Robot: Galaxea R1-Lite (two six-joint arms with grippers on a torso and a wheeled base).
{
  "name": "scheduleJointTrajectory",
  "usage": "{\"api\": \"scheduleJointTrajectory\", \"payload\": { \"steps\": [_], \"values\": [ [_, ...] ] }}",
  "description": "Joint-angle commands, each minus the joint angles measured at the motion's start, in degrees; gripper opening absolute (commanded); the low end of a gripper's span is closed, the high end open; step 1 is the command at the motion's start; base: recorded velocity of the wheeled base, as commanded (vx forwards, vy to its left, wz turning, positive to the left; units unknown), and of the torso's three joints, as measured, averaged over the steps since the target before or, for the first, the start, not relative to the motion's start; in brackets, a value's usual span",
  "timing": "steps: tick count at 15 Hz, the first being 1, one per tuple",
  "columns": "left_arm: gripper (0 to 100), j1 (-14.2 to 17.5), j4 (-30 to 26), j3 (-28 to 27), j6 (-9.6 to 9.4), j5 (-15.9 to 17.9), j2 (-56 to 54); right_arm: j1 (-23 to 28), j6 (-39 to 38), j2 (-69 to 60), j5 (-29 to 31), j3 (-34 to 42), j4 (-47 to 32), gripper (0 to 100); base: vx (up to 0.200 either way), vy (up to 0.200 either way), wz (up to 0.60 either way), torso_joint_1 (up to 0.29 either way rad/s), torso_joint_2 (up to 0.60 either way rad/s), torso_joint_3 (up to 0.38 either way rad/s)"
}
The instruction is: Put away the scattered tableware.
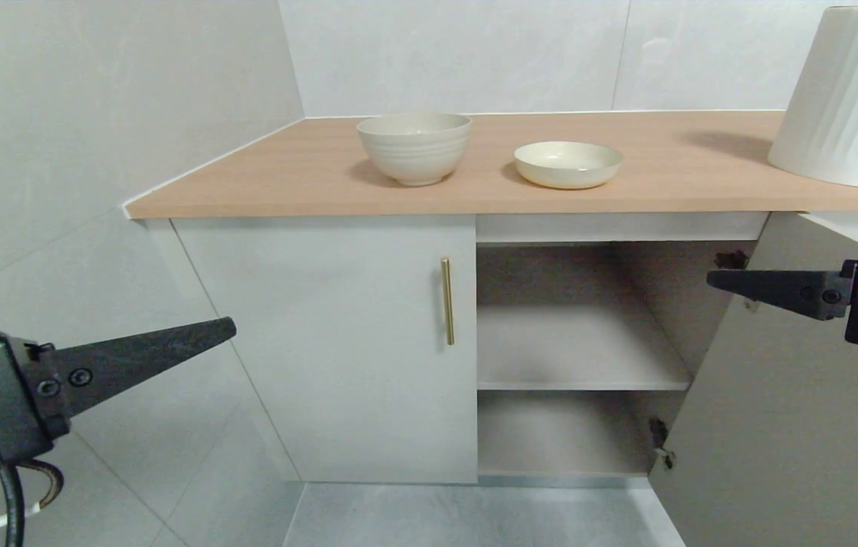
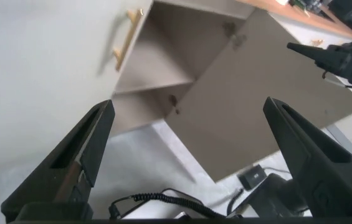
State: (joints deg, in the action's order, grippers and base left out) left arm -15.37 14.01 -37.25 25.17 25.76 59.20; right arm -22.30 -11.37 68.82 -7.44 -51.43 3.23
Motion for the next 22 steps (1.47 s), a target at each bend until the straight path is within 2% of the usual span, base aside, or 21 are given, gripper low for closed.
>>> {"api": "scheduleJointTrajectory", "payload": {
  "steps": [1, 9, 12, 18, 22],
  "values": [
    [100, 0.0, 0.1, 0.0, 0.05, 0.0, 0.4, 0.0, 0.0, 0.0, 0.0, 0.0, 0.0, 100, 0.2, 0.0, 0.0, -0.002, 0.0, 0.002],
    [100, 0.0, 0.1, -0.1, 0.05, 0.0, 0.7, 0.0, 0.0, 0.2, 0.0, 0.0, 0.2, 100, 0.2, 0.0, 0.0, -0.001, 0.0, 0.002],
    [100, 0.0, 0.1, -0.1, 0.14, -0.2, 0.5, 0.0, 0.0, -0.2, -0.2, 1.6, 0.8, 100, 0.0, 0.0, 0.0, 0.0, 0.0, 0.0],
    [100, 0.0, 0.1, -0.1, 0.31, 0.0, 0.7, 0.0, 0.6, -0.2, -0.1, 7.0, 12.4, 100, 0.0, 0.0, 0.0, 0.0, 0.0, 0.0],
    [100, 0.0, 0.1, -0.1, 0.31, 0.0, 0.9, 0.0, 1.7, -0.1, -0.1, 7.3, 12.4, 100, 0.0, 0.0, 0.0, 0.05, -0.19, -0.193]
  ]
}}
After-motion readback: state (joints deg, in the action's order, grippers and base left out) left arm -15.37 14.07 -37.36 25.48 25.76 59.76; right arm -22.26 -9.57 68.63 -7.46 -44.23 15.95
